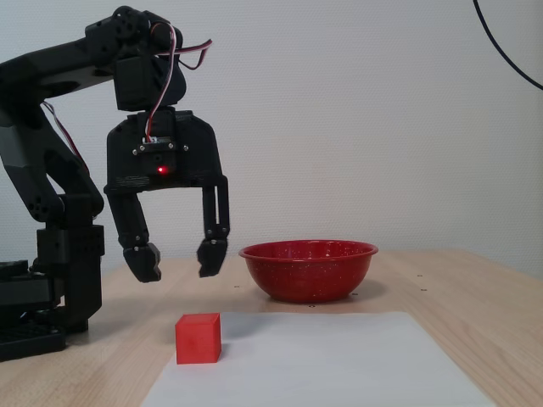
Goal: Grasp the red cube and put it in the red bowl.
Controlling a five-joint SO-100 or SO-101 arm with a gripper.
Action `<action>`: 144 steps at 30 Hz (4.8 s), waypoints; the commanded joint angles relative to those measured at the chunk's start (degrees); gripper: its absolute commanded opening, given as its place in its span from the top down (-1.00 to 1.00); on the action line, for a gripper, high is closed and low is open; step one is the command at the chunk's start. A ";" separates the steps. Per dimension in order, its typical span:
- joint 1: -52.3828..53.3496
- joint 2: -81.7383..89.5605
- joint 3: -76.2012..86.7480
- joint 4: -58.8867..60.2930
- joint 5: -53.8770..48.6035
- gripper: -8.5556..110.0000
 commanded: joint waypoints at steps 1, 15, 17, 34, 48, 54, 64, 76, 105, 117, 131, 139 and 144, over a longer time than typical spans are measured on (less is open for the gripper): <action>-0.18 0.09 -5.63 0.18 -0.18 0.42; -1.32 -7.65 -7.47 -5.89 -1.85 -0.01; -1.14 -8.88 -7.73 -7.03 -1.85 -0.05; -0.70 -15.56 -5.10 -14.24 -0.97 -0.20; 1.67 -18.46 -0.79 -19.86 -2.55 -0.20; 2.55 -19.69 0.53 -22.06 -3.34 -0.20; 2.64 -21.27 1.49 -25.31 -3.87 -0.19; 2.11 -21.80 0.88 -25.93 -5.54 -0.14; -0.18 -21.88 -0.88 -21.18 -5.10 0.23; 0.18 -22.06 -1.32 -19.69 -4.31 0.46; 0.35 -21.36 -2.02 -16.52 -3.08 0.85; 1.32 -19.69 -10.20 -8.88 -5.89 0.85; 2.64 -19.51 -17.58 -3.25 -8.09 0.85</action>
